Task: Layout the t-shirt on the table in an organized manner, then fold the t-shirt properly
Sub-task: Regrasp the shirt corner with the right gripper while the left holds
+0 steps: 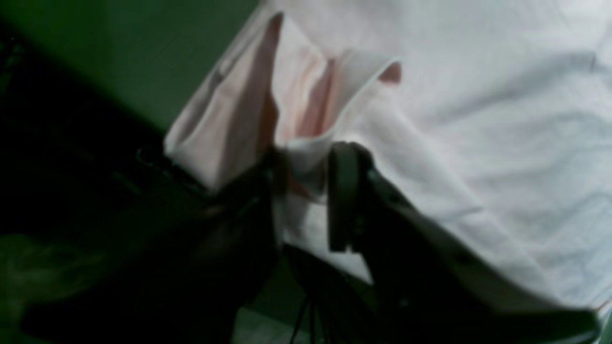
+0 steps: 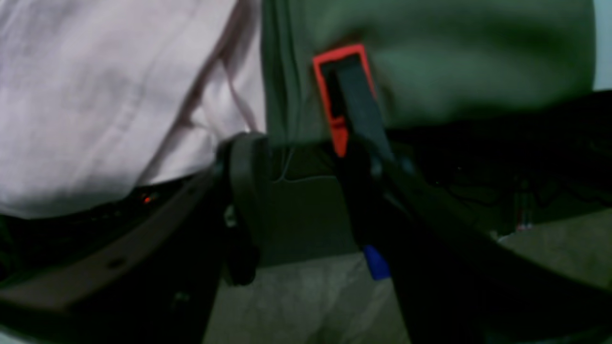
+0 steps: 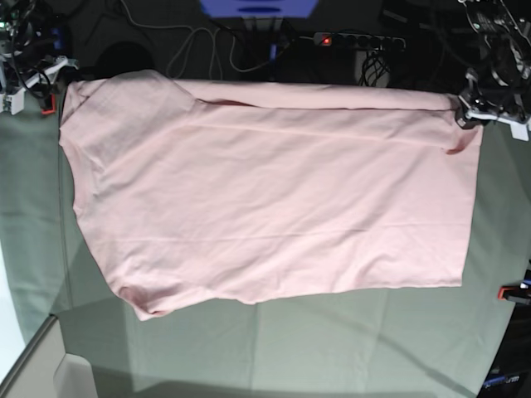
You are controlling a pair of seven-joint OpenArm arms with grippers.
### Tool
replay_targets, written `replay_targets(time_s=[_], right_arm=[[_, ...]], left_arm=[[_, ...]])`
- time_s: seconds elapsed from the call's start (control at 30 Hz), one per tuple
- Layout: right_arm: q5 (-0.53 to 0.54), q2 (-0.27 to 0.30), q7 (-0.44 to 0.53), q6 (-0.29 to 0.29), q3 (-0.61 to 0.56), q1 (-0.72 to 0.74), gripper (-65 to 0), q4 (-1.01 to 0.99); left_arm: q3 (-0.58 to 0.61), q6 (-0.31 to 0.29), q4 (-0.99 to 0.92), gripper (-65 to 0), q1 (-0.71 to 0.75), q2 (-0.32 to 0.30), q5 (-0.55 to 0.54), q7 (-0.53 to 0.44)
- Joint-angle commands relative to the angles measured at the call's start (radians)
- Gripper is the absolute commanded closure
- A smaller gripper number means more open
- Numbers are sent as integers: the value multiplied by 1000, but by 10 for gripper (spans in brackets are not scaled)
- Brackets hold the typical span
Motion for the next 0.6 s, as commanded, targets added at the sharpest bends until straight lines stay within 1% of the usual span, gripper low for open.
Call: replay_targets(time_s=[0.0, 0.17, 0.37, 0.57], right_arm=[[12, 12, 15, -4, 7, -4, -271, 18], [12, -6, 15, -4, -7, -4, -272, 23], [11, -19, 15, -4, -85, 11, -271, 87], [5, -23, 15, -4, -90, 68, -271, 44]], left_arm=[[-7, -6, 17, -108, -9, -18, -14, -7], [-9, -6, 17, 0, -14, -18, -14, -8], [-9, -6, 28, 0, -29, -17, -14, -4], [-9, -6, 78, 0, -29, -9, -14, -4]])
